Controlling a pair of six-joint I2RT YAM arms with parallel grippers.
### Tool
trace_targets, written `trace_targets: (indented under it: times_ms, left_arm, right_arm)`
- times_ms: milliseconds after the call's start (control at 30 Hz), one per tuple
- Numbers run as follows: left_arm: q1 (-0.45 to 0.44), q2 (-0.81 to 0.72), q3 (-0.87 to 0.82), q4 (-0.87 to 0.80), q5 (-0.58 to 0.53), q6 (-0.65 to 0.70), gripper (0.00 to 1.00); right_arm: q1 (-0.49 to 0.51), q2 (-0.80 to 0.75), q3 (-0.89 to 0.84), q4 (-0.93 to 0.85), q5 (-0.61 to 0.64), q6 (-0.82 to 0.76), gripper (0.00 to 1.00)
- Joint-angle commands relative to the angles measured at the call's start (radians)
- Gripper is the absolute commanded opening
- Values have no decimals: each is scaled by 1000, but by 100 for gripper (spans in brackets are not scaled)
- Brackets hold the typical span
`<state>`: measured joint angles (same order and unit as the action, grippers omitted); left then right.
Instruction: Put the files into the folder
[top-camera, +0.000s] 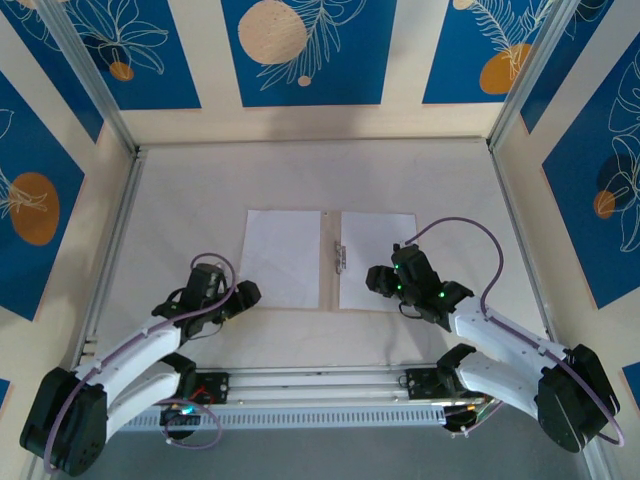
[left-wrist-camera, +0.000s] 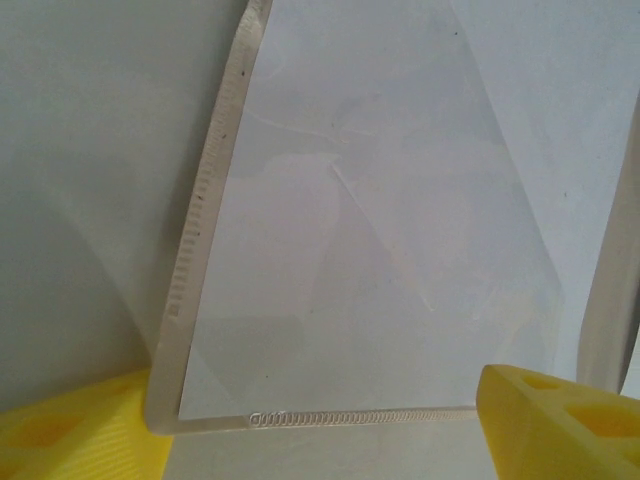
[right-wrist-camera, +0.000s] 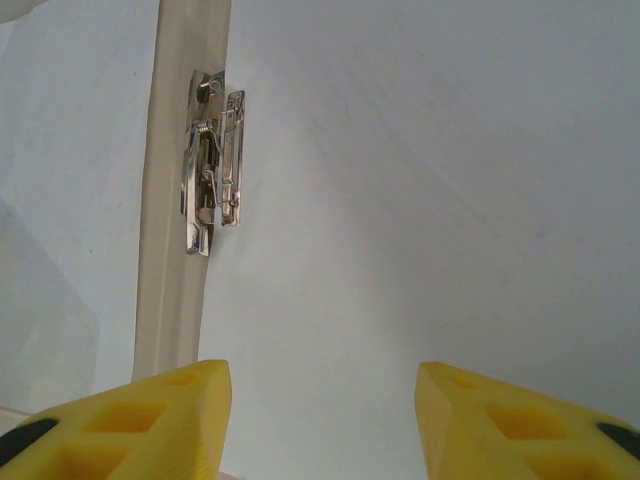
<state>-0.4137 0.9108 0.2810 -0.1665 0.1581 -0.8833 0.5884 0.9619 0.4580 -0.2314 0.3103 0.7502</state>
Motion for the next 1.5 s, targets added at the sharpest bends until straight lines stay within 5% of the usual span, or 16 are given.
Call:
trace_targets:
  times_ms: [0, 333, 600, 933, 1467]
  left_arm:
    - [13, -11, -18, 55, 33, -23, 76]
    - [30, -12, -38, 159, 74, -20, 61]
    - [32, -31, -42, 248, 96, -50, 28]
    - [32, -66, 42, 201, 134, 30, 0]
    - [24, -223, 447, -389, -123, 368, 0]
  right_arm:
    - [-4, 1, 3, 9, -8, 12, 52]
    - [-5, 5, 2, 10, -11, 12, 52]
    - [-10, 21, 11, 7, -18, 11, 53]
    - [-10, 26, 16, 6, -23, 6, 53]
    - [-12, 35, 18, 4, -22, 11, 52]
